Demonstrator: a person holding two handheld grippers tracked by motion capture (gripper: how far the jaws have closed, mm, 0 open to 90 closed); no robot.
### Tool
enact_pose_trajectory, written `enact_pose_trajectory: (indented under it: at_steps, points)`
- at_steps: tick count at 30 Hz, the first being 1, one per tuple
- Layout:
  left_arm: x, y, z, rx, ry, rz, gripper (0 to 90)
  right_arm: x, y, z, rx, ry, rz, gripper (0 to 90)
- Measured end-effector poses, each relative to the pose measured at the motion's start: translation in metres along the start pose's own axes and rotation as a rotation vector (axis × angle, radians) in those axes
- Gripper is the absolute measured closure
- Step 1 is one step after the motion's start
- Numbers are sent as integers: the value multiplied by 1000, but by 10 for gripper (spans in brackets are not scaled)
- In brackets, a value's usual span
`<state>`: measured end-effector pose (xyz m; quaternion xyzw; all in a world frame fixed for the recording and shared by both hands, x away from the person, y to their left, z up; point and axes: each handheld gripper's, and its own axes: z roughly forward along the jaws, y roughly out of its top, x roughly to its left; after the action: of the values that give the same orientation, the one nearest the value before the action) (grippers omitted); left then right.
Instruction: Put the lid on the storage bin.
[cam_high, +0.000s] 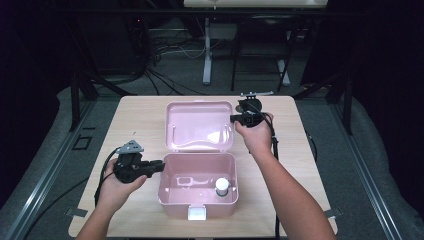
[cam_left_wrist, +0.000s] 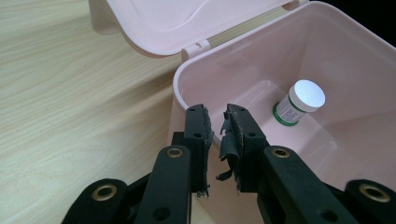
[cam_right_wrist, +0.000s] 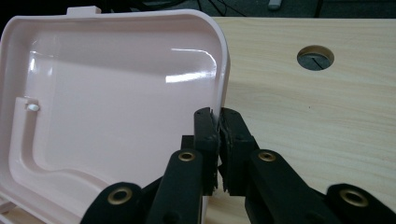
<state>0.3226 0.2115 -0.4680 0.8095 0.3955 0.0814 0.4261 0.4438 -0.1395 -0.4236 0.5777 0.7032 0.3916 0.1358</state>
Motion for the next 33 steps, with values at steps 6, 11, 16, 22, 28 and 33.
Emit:
enact_pose_trajectory:
  at_steps: [6, 11, 16, 22, 28, 33]
  points:
    - [0, 0, 0, 1, 0, -2, 789, 3, -1, -11, -34, 9, -21, 868]
    - [0, 0, 0, 0, 1, -2, 789, 6, -3, -21, -65, 20, -45, 871]
    - [0, 0, 0, 0, 2, -3, 789, 9, -6, -31, -89, 25, -68, 872]
    - [0, 0, 0, -1, 3, -4, 789, 11, -10, -39, -116, 32, -92, 873]
    - [0, 0, 0, -1, 5, -4, 789, 15, -14, -47, -140, 32, -115, 874]
    - [-1, 0, 0, -2, 5, -5, 789, 17, -19, -54, -160, 36, -134, 874]
